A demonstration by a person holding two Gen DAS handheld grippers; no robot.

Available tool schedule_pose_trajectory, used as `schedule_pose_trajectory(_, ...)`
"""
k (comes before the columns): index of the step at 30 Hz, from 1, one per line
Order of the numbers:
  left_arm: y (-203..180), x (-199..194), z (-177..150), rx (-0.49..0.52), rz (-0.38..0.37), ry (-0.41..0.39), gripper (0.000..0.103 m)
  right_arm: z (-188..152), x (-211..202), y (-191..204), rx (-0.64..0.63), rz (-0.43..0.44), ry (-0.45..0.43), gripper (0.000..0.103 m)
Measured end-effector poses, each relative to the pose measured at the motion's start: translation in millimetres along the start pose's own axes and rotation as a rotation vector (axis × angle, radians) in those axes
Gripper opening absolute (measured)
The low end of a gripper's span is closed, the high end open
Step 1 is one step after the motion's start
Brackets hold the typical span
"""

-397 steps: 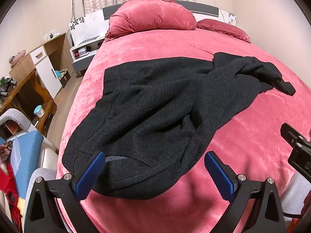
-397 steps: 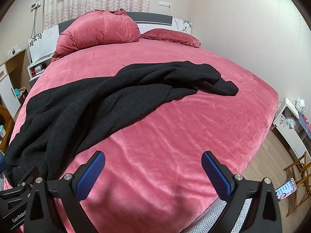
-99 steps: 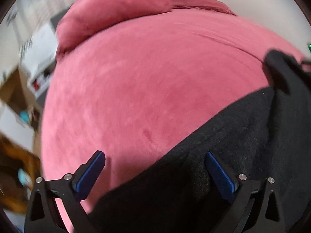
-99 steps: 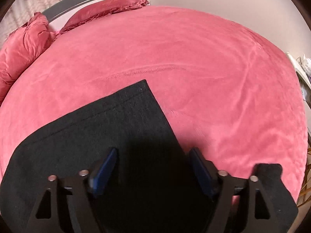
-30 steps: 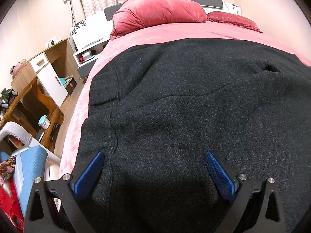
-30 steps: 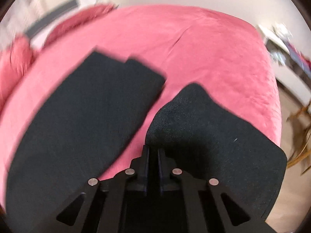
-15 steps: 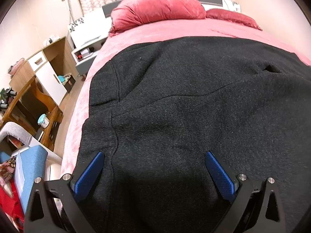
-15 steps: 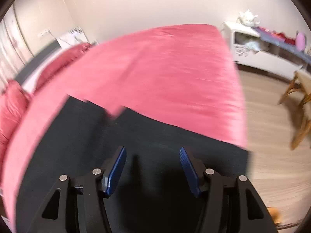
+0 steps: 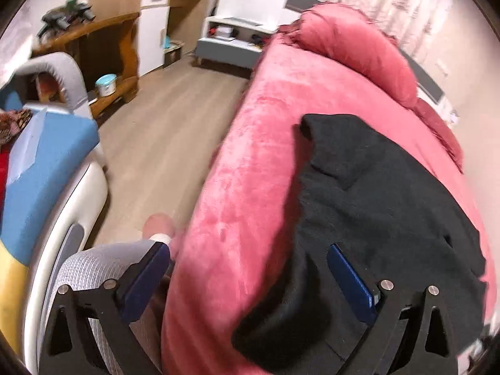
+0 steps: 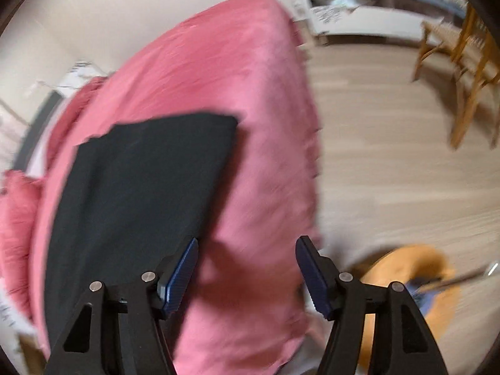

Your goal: Fold large clothes

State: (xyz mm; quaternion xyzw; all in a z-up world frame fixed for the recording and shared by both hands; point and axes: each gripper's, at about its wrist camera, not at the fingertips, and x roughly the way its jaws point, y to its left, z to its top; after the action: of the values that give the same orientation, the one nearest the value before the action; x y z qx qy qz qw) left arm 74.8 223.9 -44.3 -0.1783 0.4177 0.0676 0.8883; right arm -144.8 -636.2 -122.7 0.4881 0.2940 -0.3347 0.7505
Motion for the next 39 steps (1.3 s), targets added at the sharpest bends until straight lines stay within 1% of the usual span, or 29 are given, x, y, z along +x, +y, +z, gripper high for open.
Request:
schedule_pose_trajectory(2,-8.8,-2.6,-5.5,0.026,-0.058,0.044,0.102,-17.4,-3.8,9.7,0.002,0.09,0.027,0.066)
schedule_pose_trajectory(3,-14.9,-1.1,-8.5,0.038,-0.079,0.086,0.102,-26.9,-4.4,11.1,0.009,0.132,0.045,0.066)
schedule_pose_trajectory(4,-19.7,0.7,-12.7,0.045,-0.086,0.118,0.102,-37.6,-4.6,21.4,0.011,0.162,0.067,0.066)
schedule_pose_trajectory(5,-24.0,2.1,-17.7,0.047,-0.095,0.148,0.102,-43.4,-3.6,30.1,0.006,0.167,0.08,0.066)
schedule_pose_trajectory(7,-30.4,0.8,-24.5,0.047,-0.114,0.174,0.103,-60.1,-3.7,47.9,-0.016,0.183,0.104,0.066)
schedule_pose_trajectory(8,-34.7,-4.4,-29.6,0.071,-0.08,0.149,0.103,-71.6,-4.3,60.8,-0.047,0.186,0.126,0.066)
schedule_pose_trajectory(10,-39.0,-10.2,-35.1,0.096,-0.044,0.138,0.103,-87.5,-4.2,76.9,-0.095,0.151,0.146,0.066)
schedule_pose_trajectory(12,-39.1,-10.4,-41.7,0.084,-0.03,0.158,0.103,-100.7,-4.5,87.7,-0.126,0.104,0.163,0.066)
schedule_pose_trajectory(14,-37.1,-6.4,-49.3,0.042,-0.041,0.21,0.103,-113.5,-0.6,98.3,-0.182,0.078,0.178,0.066)
schedule_pose_trajectory(16,-39.1,-4.6,-56.8,0.017,-0.07,0.237,0.101,-122.6,4.1,110.6,-0.263,0.027,0.167,0.067)
schedule_pose_trajectory(17,-41.9,-3.6,-61.3,0.014,-0.073,0.242,0.101,-126.1,4.7,114.0,-0.29,0.017,0.162,0.067)
schedule_pose_trajectory(20,-54.0,-6.6,-69.8,0.05,-0.046,0.219,0.1,-131.9,5.6,120.4,-0.318,-0.008,0.155,0.067)
schedule_pose_trajectory(21,-56.8,-9.3,-71.3,0.055,-0.045,0.204,0.099,-140.0,0.6,121.7,-0.317,-0.008,0.151,0.067)
schedule_pose_trajectory(24,-59.7,-14.0,-74.7,0.034,-0.017,0.167,0.098,-141.9,0.7,122.3,-0.33,-0.025,0.14,0.067)
schedule_pose_trajectory(28,-62.5,-14.9,-74.7,0.003,0.015,0.133,0.092,-143.1,2.0,118.5,-0.328,-0.055,0.138,0.067)
schedule_pose_trajectory(32,-65.2,-22.5,-79.7,0.038,0.046,0.115,0.09,-137.2,5.6,106.9,-0.353,-0.114,0.128,0.067)
schedule_pose_trajectory(34,-68.3,-22.1,-82.1,0.054,0.058,0.103,0.09,-133.4,6.8,104.2,-0.351,-0.099,0.135,0.067)
schedule_pose_trajectory(36,-75.1,-19.9,-84.7,0.063,0.077,0.097,0.09,-130.0,9.7,100.9,-0.34,-0.103,0.148,0.067)
schedule_pose_trajectory(39,-83.3,-14.9,-85.4,0.083,0.109,0.082,0.092,-126.0,8.9,94.6,-0.317,-0.081,0.144,0.067)
